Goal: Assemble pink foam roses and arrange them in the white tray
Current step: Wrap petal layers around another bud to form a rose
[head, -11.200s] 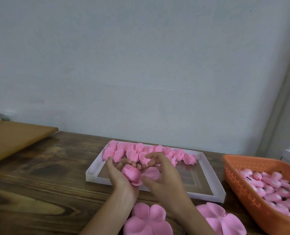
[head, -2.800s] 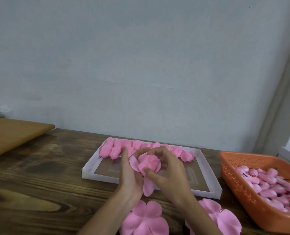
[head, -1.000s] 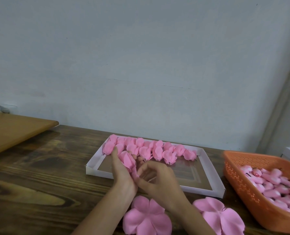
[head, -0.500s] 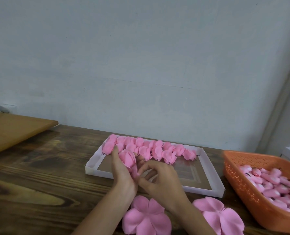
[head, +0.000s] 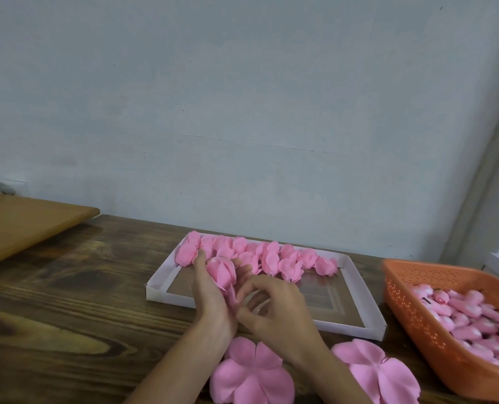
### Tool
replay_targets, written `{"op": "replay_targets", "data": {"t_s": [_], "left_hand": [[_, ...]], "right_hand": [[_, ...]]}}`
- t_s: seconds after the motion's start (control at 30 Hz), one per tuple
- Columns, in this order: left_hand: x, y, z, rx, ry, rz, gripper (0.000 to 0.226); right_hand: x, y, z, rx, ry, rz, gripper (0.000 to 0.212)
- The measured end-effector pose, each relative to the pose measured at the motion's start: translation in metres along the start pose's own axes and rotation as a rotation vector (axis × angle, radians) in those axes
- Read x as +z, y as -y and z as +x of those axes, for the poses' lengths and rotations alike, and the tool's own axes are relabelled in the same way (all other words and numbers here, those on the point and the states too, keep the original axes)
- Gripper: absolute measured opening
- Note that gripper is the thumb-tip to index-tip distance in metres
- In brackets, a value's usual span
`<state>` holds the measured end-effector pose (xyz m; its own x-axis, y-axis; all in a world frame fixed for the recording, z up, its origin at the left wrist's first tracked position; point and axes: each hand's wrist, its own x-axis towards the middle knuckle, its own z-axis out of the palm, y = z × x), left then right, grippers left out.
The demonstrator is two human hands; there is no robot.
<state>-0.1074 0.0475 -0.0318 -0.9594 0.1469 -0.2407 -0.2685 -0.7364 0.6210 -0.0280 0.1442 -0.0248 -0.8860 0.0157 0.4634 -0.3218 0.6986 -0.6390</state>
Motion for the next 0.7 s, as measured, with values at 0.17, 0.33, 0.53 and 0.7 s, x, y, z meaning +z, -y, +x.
{"op": "replay_targets", "data": {"t_s": [0.17,0.33,0.53,0.7], "left_hand": [[0.0003,0.0012,-0.0017,-0.009,0.002,0.009,0.063],[0.0005,0.0009,0.0001,0.007,0.024,-0.036,0.061],[-0.0001,0.0001,0.0017,0.024,0.050,-0.061,0.059],[-0.0011,0.0006,-0.0001,0.028,0.102,-0.025,0.059]], "right_hand": [[0.0003,0.0021,-0.0015,0.002,-0.016,0.014,0.010],[-0.0012,0.0024,-0.0001,0.052,-0.074,0.034,0.008],[-0.0005,0.0020,-0.0001,0.062,-0.086,0.038,0.009],[-0.0008,0.0013,-0.0003,0.050,-0.099,0.026,0.008]]}}
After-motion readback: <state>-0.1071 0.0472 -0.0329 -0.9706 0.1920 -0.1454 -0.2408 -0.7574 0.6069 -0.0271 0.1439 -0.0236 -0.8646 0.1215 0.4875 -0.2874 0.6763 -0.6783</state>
